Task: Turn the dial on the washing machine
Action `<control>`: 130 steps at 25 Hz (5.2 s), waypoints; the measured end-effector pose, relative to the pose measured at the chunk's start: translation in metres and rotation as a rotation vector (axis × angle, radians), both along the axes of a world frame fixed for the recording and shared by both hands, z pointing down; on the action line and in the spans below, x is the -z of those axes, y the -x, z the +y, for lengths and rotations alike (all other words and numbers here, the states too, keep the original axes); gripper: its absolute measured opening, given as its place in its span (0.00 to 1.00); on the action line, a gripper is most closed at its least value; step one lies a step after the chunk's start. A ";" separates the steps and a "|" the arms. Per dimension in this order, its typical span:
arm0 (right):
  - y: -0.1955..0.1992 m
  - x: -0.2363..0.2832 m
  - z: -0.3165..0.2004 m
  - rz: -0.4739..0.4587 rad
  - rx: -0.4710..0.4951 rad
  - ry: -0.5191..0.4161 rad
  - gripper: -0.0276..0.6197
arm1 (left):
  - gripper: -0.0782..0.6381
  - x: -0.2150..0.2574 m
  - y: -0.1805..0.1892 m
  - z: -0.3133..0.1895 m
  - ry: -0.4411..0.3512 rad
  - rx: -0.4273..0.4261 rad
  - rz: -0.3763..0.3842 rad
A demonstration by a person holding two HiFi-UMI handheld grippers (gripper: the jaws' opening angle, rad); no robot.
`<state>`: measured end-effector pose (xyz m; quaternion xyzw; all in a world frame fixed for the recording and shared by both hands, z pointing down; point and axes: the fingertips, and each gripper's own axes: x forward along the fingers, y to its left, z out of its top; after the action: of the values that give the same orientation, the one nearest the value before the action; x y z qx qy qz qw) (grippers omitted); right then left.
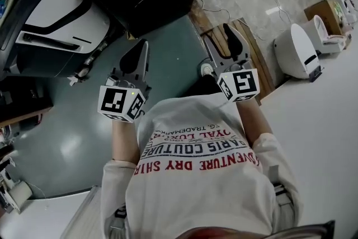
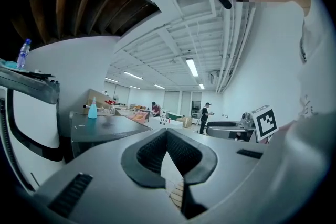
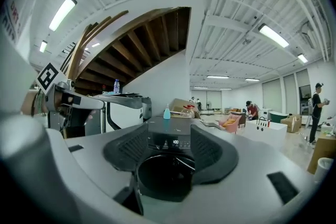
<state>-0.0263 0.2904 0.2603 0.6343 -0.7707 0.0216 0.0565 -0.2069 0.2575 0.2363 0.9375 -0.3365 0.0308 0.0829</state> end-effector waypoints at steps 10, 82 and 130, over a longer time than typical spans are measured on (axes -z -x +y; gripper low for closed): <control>-0.117 -0.012 -0.125 0.035 0.210 0.075 0.43 | 0.13 -0.005 -0.108 -0.084 0.042 0.223 -0.018; -0.143 -0.255 -0.435 -0.014 0.217 0.529 0.48 | 0.13 -0.170 -0.125 -0.333 0.218 0.400 -0.148; -0.135 -0.261 -0.433 0.545 0.159 0.308 0.51 | 0.13 -0.190 -0.119 -0.326 0.289 0.419 -0.160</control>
<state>0.1084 -0.1427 0.5211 0.5388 -0.7619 -0.0373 0.3574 -0.0884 -0.0680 0.4261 0.8205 -0.5209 0.1345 0.1935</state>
